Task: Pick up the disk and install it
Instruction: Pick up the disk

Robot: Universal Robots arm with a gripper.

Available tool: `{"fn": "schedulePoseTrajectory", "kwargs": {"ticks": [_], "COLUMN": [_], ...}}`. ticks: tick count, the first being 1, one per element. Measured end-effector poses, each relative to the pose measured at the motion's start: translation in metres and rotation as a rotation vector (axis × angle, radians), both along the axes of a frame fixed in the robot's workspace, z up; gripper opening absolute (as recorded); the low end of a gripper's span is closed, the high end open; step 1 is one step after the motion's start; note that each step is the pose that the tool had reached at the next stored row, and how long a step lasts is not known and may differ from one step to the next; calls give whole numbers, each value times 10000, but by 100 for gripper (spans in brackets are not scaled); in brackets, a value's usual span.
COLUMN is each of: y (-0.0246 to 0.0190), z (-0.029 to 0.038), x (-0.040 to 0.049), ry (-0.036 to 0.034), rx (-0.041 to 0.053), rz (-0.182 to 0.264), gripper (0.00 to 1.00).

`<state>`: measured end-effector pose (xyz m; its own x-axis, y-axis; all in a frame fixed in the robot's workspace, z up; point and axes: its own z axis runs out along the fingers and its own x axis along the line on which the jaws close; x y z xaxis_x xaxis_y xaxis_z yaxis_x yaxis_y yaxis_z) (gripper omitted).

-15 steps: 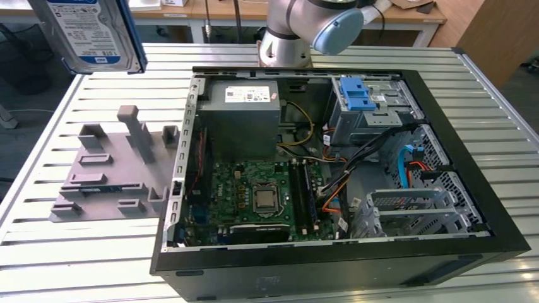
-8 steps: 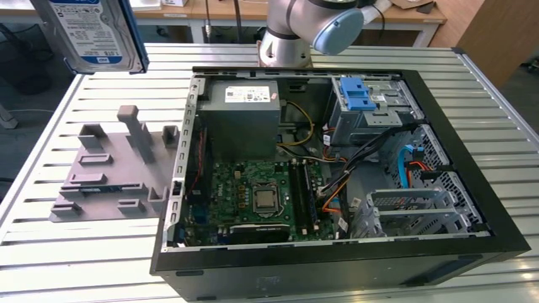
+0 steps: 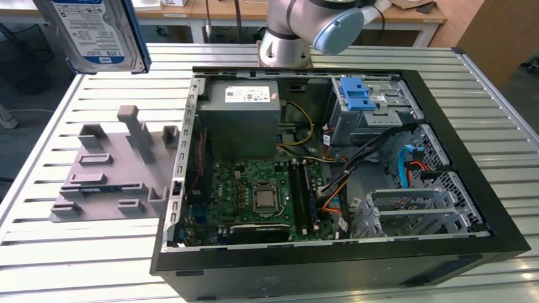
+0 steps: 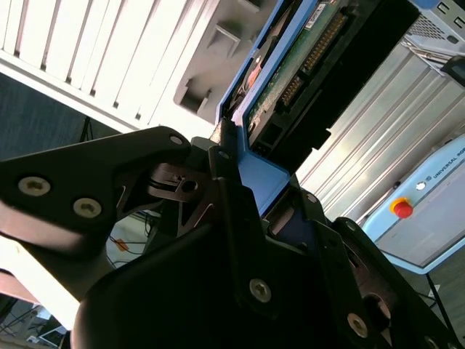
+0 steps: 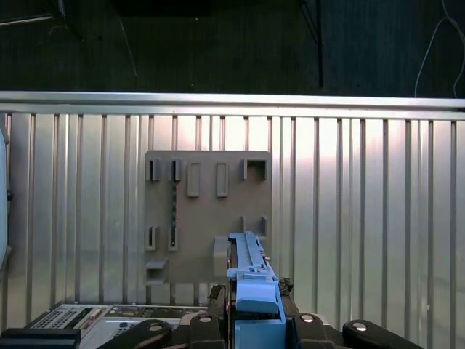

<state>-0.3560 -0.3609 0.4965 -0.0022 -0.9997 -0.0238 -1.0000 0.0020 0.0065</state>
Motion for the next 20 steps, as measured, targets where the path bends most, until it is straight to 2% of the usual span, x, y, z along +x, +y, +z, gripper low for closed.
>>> {"fn": "schedulePoseTrajectory", "kwargs": {"ticks": [20], "y": [-1], "z": [0], "x": [86], "ry": [0], "rx": [0], "rz": [0], "gripper": [36]}}
